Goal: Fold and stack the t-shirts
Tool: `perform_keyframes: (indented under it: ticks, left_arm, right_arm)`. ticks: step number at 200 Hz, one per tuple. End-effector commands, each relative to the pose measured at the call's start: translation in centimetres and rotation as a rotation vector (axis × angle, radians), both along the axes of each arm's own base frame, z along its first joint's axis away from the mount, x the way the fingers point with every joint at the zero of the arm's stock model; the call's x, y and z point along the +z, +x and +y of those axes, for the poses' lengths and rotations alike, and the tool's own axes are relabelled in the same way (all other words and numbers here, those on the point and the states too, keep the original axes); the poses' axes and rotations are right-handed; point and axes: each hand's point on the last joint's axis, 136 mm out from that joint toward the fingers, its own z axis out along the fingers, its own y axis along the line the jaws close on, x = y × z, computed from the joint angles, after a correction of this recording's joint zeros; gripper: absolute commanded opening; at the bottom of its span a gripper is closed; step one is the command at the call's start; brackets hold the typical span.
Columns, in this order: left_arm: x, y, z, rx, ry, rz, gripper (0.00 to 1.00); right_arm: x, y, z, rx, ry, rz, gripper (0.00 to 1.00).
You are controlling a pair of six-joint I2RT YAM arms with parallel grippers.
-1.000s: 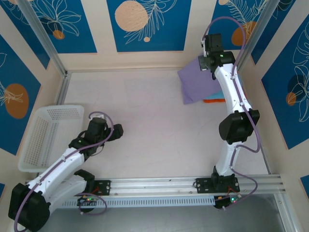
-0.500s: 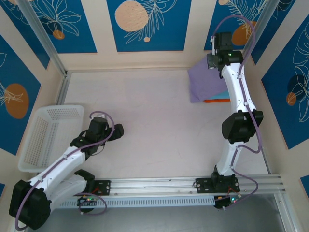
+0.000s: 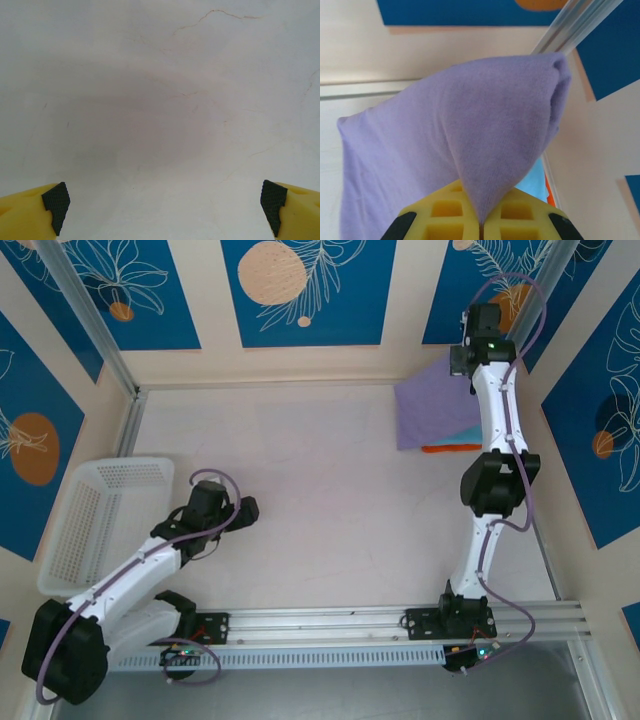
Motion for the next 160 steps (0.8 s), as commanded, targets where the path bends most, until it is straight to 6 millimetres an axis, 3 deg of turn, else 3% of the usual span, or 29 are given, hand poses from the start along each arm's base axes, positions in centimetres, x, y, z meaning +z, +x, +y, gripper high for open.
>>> perform_keyframes:
  ticks: [1, 87, 110, 128, 130, 133, 135, 160]
  left_arm:
    - [-0.6, -0.1, -0.5, -0.017, -0.004, 0.017, 1.0]
    - [-2.1, 0.3, -0.9, -0.03, 0.009, 0.057, 1.0]
    - [-2.1, 0.4, -1.2, -0.041, 0.0, 0.055, 1.0]
    - [-1.4, 0.3, -1.4, -0.052, -0.023, 0.015, 1.0]
    - [-1.3, 0.4, -1.4, -0.053, -0.026, 0.01, 1.0]
    - [-1.2, 0.3, -1.4, -0.054, -0.027, 0.003, 1.0]
    - [-1.2, 0.3, -1.4, -0.054, -0.027, 0.002, 1.0]
    - [-0.4, 0.2, -1.2, -0.062, -0.022, -0.02, 1.0]
  right_arm:
    - [-0.4, 0.8, -1.5, -0.026, 0.027, -0.015, 0.0]
    - [-5.6, 1.8, -9.4, -0.163, 0.073, 0.018, 0.0]
    - [-6.7, 2.2, -12.0, -0.249, 0.037, 0.003, 0.35]
    - [-6.7, 2.1, -13.9, -0.341, 0.031, -0.023, 0.48]
    - [-6.8, 2.1, -13.9, -0.347, 0.036, -0.024, 0.54]
    - [-6.6, 1.9, -14.1, -0.357, 0.038, -0.026, 0.87]
    - [-6.6, 1.9, -14.2, -0.371, 0.039, -0.029, 0.98]
    - [-4.8, 1.0, -13.9, -0.437, 0.086, -0.069, 0.99]
